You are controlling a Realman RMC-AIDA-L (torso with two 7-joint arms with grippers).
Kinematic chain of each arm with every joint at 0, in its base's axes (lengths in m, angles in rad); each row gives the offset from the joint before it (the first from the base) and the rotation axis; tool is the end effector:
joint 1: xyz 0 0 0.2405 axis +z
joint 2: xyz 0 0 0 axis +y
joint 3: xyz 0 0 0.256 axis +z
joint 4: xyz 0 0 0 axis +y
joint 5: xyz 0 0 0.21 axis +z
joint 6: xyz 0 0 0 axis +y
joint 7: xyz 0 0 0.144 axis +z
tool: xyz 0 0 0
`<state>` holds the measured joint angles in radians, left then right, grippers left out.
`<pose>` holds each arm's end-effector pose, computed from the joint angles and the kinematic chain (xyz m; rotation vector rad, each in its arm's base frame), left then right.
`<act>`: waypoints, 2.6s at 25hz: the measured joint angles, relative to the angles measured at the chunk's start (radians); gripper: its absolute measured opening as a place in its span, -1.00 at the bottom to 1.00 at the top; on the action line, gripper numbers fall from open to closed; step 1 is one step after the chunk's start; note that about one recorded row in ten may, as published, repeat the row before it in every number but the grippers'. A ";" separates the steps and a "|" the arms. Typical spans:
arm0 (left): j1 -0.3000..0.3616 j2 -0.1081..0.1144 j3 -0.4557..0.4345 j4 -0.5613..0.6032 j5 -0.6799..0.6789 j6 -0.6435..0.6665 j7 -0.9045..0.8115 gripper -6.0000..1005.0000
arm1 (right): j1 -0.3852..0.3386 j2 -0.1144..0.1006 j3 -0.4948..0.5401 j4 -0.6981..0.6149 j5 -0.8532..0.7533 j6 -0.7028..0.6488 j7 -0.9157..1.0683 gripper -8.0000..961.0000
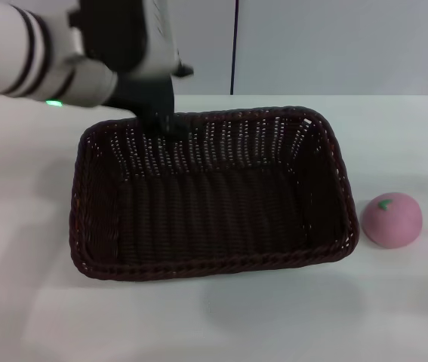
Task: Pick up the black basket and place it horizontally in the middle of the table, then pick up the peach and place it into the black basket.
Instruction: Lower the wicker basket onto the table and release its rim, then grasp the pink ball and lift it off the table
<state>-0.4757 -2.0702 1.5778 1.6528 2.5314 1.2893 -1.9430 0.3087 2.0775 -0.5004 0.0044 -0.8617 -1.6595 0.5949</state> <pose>-0.1194 0.3516 0.0024 -2.6168 0.3127 0.3714 0.3488 0.2581 0.0457 -1.3255 0.5731 1.1535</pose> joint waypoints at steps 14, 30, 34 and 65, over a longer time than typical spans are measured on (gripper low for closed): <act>0.331 0.004 -0.345 -0.280 -1.085 -0.227 0.428 0.42 | -0.089 -0.075 0.065 -0.984 -0.792 0.073 1.060 0.42; 0.440 0.005 -0.360 -0.699 -1.526 -0.089 0.826 0.42 | 0.353 -0.166 -0.033 -1.093 -1.725 -0.306 1.695 0.42; 0.447 0.007 -0.381 -0.735 -1.533 -0.053 0.845 0.42 | 0.356 -0.141 -0.205 -1.030 -1.778 -0.192 1.772 0.42; 0.452 0.009 -0.384 -0.742 -1.506 -0.061 0.852 0.42 | 0.374 -0.066 -0.256 -0.920 -1.740 0.030 1.701 -0.32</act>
<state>-0.0235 -2.0611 1.1934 0.9112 1.0249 1.2278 -1.0912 0.6829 2.0111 -0.7561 -0.9159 -2.6018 -1.6292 2.2958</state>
